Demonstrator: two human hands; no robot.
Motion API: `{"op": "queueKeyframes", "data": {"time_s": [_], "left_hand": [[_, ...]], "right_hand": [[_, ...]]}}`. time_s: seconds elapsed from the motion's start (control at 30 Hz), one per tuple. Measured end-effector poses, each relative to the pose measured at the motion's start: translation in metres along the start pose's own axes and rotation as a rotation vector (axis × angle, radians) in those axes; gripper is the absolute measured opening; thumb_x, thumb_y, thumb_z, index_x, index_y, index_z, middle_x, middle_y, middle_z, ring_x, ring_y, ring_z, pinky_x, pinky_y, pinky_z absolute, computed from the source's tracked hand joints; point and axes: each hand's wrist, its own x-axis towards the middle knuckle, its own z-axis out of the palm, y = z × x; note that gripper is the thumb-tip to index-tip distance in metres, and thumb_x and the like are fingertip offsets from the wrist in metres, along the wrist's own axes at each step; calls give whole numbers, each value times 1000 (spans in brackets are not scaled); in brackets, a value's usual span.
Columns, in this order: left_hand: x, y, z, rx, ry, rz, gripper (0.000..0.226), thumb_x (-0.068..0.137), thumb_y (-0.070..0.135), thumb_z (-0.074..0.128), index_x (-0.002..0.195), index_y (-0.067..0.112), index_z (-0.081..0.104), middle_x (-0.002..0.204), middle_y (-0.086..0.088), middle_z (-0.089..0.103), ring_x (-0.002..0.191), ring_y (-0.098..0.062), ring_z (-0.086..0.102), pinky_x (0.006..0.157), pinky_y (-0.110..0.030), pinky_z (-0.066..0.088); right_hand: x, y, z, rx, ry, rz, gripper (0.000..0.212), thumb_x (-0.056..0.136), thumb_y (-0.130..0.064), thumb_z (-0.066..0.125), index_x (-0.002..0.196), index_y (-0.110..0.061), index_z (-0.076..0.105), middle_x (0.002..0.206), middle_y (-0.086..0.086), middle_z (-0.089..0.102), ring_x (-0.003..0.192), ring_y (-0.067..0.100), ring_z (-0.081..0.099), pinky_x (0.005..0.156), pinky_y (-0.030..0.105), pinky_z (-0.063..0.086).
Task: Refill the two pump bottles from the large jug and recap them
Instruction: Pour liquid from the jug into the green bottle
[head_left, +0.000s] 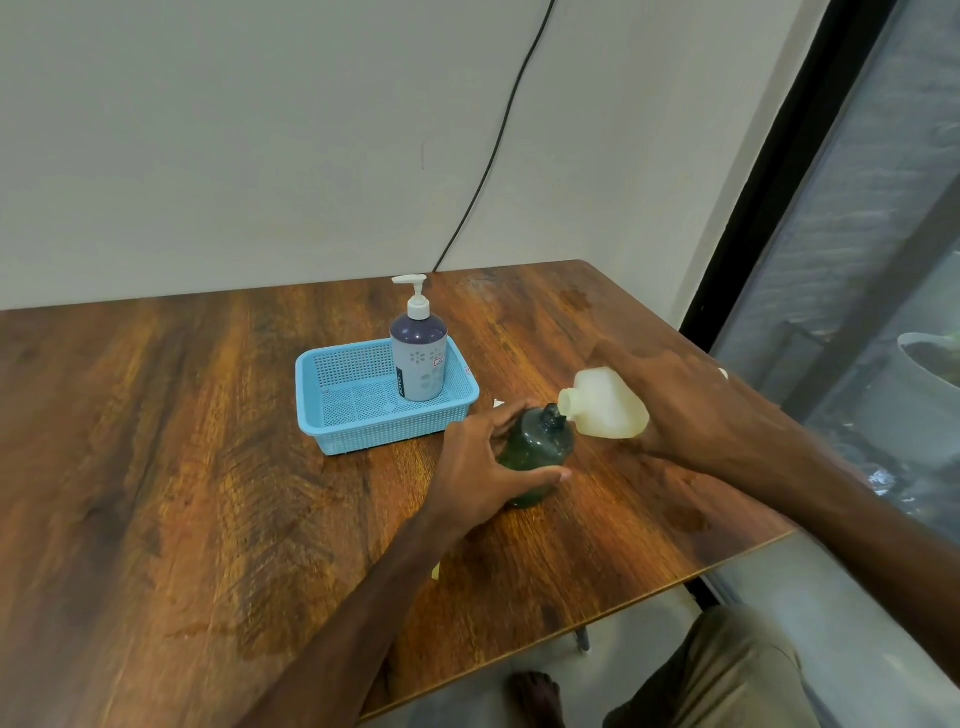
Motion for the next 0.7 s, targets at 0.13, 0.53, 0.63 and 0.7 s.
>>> {"op": "queueKeyframes", "data": {"time_s": [0.13,0.53,0.63,0.7], "left_hand": [[0,-1,0,-2,5,10,71,69,26,97,129,33,59,114,30,64,112,18,61,92,-6,49],[0,-3,0,1,6,19,71,69,30,97,130,32,62,118,24,68,116,11,63,96,-12,52],[0,-1,0,2,1,16,69,69,29,96,128,34,61,116,26,67,115,12,63,95,-10,51],[0,0,-1,5,-3,19,68,70,30,96,127,34,61,116,25,68,115,12,63,94,-9,51]], "right_hand": [[0,0,0,-8,2,-2,71,75,-38,85,134,-30,47,125,-4,64,112,20,60,88,42,54],[-2,-4,-5,-12,-8,-5,68,76,-36,85,133,-29,47,124,-4,64,113,20,59,87,37,50],[-2,-6,-7,-7,-11,-4,69,76,-35,85,133,-29,47,124,-4,64,113,20,59,88,39,51],[-2,-6,-7,-12,-12,-5,69,75,-35,85,133,-29,47,123,-4,64,113,20,59,88,38,51]]}}
